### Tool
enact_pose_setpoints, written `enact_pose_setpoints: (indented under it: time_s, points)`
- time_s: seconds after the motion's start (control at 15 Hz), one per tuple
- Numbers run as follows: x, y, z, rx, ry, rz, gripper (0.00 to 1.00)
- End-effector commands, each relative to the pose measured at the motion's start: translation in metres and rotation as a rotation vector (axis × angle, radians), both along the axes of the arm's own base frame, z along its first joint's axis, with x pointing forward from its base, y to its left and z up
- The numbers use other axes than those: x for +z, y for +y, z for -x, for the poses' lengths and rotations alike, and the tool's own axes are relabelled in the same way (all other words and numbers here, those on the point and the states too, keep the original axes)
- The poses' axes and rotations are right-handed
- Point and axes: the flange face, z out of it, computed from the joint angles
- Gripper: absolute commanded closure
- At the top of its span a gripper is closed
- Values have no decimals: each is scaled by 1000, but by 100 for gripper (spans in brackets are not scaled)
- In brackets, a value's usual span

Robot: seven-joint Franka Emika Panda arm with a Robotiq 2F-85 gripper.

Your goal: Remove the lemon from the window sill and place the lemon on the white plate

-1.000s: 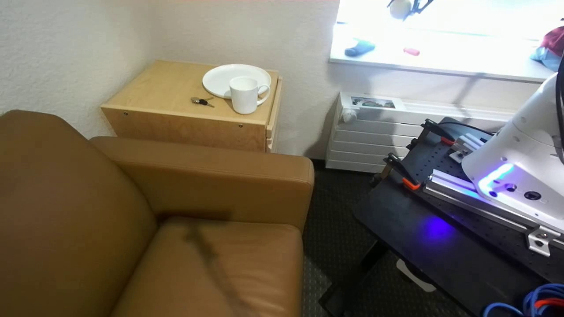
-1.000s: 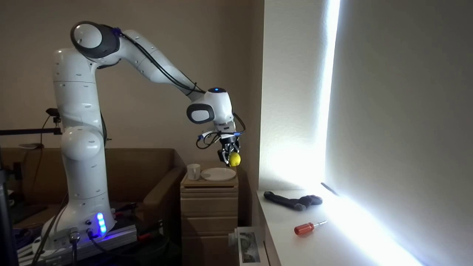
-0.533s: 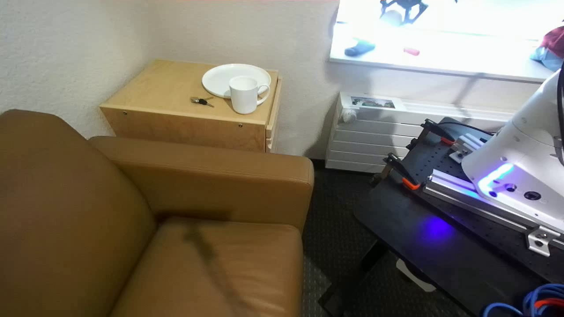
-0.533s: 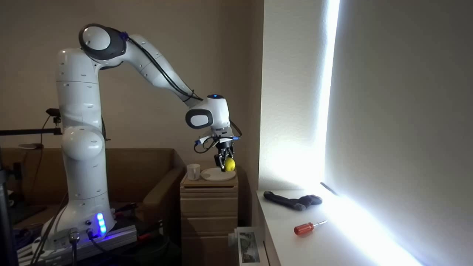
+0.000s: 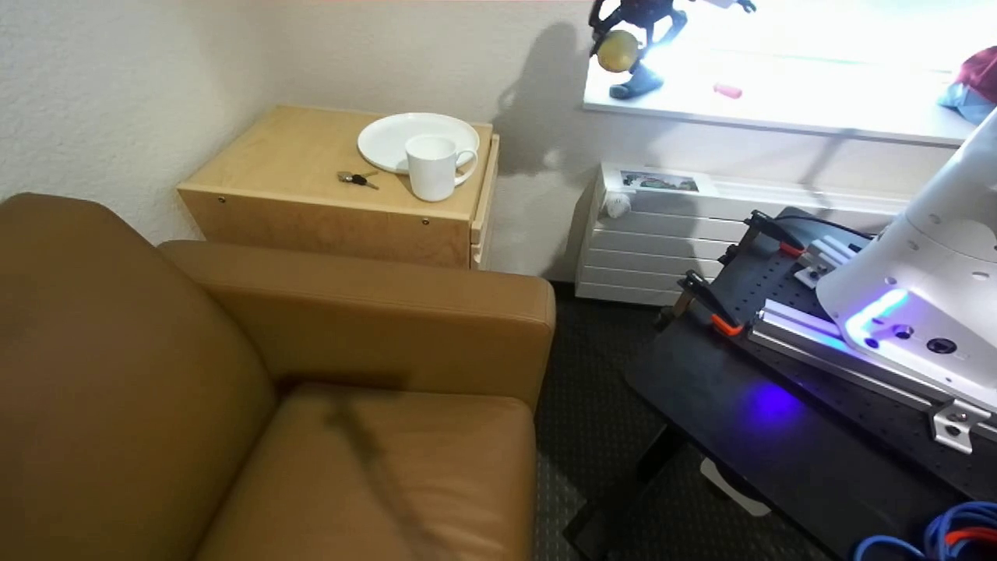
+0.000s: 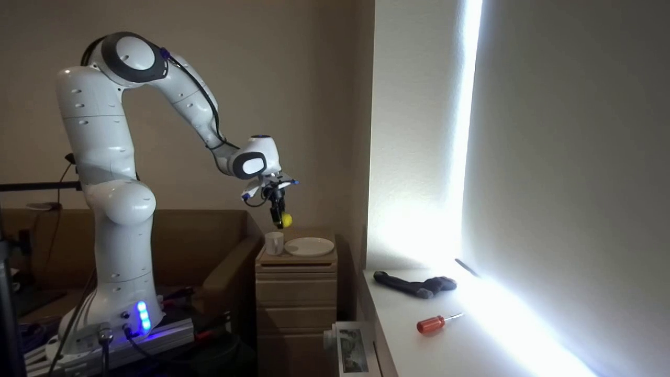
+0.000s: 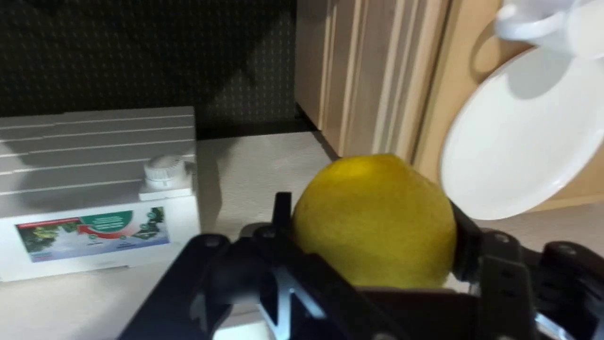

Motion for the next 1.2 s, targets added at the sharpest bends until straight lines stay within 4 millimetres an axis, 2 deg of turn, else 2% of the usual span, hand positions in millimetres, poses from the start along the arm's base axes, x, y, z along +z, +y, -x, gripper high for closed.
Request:
enact_pose_setpoints:
  time_s: [0.0,0.07,0.13,0.27,0.33,0.4,0.53,0.67,0.93,1.07,1.13]
  points:
    - [50,72,8,93,-146,-24,52]
    - [26,52,-2,67,-77,-10,27]
    - [39,71,1,92,-108,-20,27]
    - [51,81,5,105,-135,-26,27]
    - [52,79,5,101,-137,-26,52]
    - [38,81,1,124,-86,-16,52]
    - [9,95,-25,105,-54,27,52]
    - [1,115,-51,78,-33,48,52]
    - [11,148,-104,35,-44,100,52]
    - [20,153,-131,-24,-41,69,52]
    - [28,156,-137,-34,-46,35,52]
